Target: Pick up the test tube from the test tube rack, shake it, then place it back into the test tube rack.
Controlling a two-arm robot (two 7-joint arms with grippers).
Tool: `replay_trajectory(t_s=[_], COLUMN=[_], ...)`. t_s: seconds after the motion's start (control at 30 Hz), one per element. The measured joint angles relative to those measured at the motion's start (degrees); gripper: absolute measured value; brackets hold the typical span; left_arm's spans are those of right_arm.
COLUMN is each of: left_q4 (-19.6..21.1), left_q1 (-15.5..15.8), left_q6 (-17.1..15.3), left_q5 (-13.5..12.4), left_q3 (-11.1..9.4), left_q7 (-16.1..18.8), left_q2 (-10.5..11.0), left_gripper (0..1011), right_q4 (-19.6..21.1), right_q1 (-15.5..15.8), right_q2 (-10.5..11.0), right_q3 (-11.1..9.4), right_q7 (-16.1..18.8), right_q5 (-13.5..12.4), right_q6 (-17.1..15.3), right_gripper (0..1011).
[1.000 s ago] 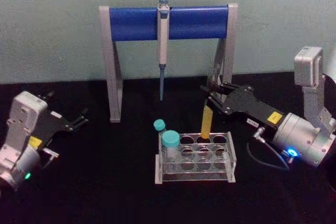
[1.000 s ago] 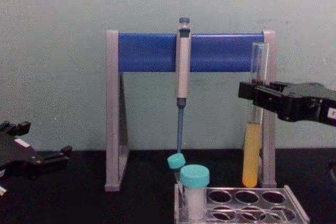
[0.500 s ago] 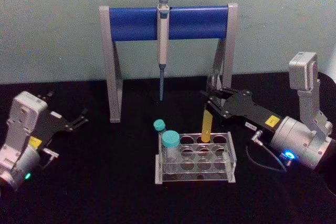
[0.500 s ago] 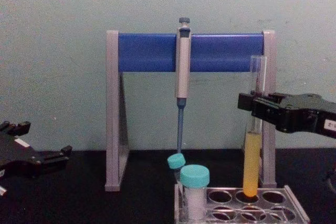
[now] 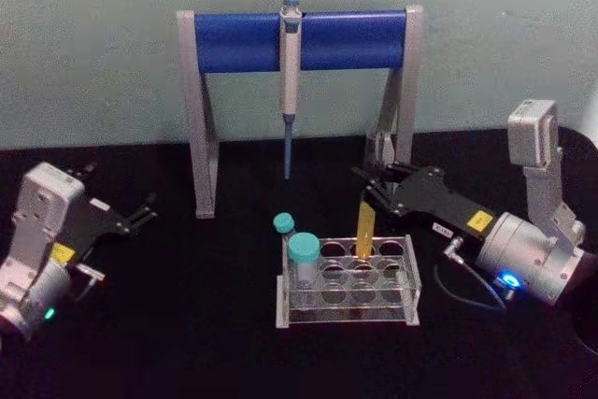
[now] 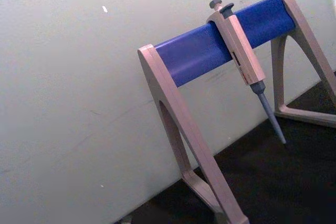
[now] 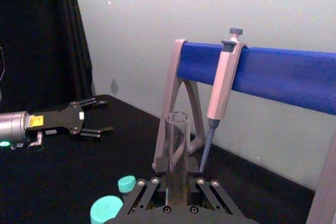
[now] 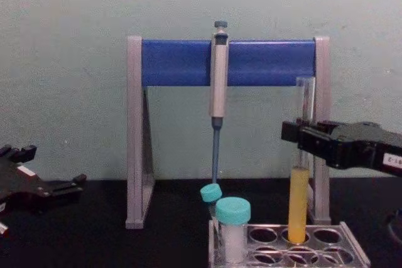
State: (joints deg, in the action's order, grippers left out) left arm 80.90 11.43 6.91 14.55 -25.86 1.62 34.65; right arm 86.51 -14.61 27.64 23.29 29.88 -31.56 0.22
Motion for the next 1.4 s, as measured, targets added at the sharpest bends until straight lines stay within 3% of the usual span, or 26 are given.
replay_trajectory(t_s=[1.4], left_q4=[0.0], left_q1=[0.0], left_q6=[0.0], left_q5=[0.0], left_q3=[0.0], left_q7=[0.0], left_q2=[0.0], left_gripper=[1010], right_q4=[-4.28], right_q1=[0.69], right_q2=[-1.26], right_q3=[1.23], right_q7=[-0.02], right_q5=[0.94], right_q6=[-1.02], right_gripper=[225])
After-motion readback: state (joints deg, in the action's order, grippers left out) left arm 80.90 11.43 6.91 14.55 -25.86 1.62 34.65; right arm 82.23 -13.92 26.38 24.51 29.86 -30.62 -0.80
